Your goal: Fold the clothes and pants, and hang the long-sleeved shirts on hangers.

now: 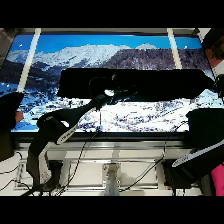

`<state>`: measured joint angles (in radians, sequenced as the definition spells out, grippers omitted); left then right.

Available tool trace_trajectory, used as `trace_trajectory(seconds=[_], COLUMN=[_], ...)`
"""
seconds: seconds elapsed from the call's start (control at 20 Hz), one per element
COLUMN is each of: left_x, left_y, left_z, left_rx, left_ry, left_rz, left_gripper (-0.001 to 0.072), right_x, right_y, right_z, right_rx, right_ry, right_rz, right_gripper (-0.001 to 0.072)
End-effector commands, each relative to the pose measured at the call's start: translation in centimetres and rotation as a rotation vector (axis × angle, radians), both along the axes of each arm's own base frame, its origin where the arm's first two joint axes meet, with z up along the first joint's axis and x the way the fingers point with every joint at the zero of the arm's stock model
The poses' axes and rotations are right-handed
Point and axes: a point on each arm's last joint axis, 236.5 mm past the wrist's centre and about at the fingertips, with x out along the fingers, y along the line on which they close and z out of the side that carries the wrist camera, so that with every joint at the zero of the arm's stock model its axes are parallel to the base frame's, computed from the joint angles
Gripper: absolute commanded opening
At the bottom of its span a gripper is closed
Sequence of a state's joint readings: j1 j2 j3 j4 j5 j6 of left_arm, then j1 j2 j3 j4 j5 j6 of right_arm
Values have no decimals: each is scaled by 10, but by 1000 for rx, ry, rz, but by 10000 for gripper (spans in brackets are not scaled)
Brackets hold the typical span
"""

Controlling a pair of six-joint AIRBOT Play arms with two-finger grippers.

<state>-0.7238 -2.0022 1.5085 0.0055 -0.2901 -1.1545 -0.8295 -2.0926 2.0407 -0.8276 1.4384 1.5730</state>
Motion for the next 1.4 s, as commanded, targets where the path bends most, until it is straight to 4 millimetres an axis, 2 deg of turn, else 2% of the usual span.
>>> trace_trajectory(seconds=[0.0, 0.05, 0.1, 0.2, 0.3, 0.35, 0.4, 0.5, 0.6, 0.7, 0.8, 0.9, 1.0, 1.1, 1.15, 1.2, 1.25, 1.35], left_x=[0, 3, 4, 5, 5, 8, 15, 34, 58, 73, 78, 76, 72, 67, 64, 61, 56, 46], left_y=[0, 3, 4, 6, 8, 9, 13, 29, 64, 111, 160, 201, 229, 243, 244, 243, 239, 232], left_z=[-6, -8, -11, -20, -24, -18, -1, 56, 124, 195, 260, 313, 345, 356, 355, 351, 346, 335], left_rx=[-6, 4, 7, 7, 1, -1, 10, 14, 34, 81, 107, 93, 86, 85, 84, 83, 82, 107], left_ry=[22, 16, 20, 45, 66, 53, -16, -174, -332, -503, -630, -706, -754, -767, -761, -750, -736, -725], left_rz=[11, 21, 25, 37, 46, 47, 28, 15, 36, 49, 85, 142, 184, 179, 159, 129, 89, 15], left_gripper=[4, 4, 4, 4, 4, 3, 2, 2, 2, 2, 2, 3, 4, 6, 7, 11, 20, 19], right_x=[20, 24, 26, 30, 41, 46, 50, 58, 60, 53, 38, 15, -9, -14, -15, -17, -18, -5], right_y=[33, 46, 61, 96, 139, 162, 188, 244, 306, 369, 430, 489, 544, 574, 580, 583, 581, 557], right_z=[91, 117, 133, 154, 166, 168, 169, 169, 169, 161, 144, 122, 88, 58, 51, 53, 58, 76], right_rx=[49, 64, 66, 53, 50, 60, 71, 87, 103, 91, 37, 0, -34, -135, -189, -205, -207, -218], right_ry=[-230, -288, -313, -330, -347, -345, -341, -341, -340, -312, -267, -205, -132, -120, -122, -127, -131, -152], right_rz=[64, 81, 114, 191, 270, 312, 360, 462, 573, 700, 835, 964, 1081, 1131, 1147, 1158, 1164, 1122], right_gripper=[13, 13, 13, 13, 13, 13, 13, 12, 12, 11, 11, 11, 13, 47, 180, 420, 586, 591])
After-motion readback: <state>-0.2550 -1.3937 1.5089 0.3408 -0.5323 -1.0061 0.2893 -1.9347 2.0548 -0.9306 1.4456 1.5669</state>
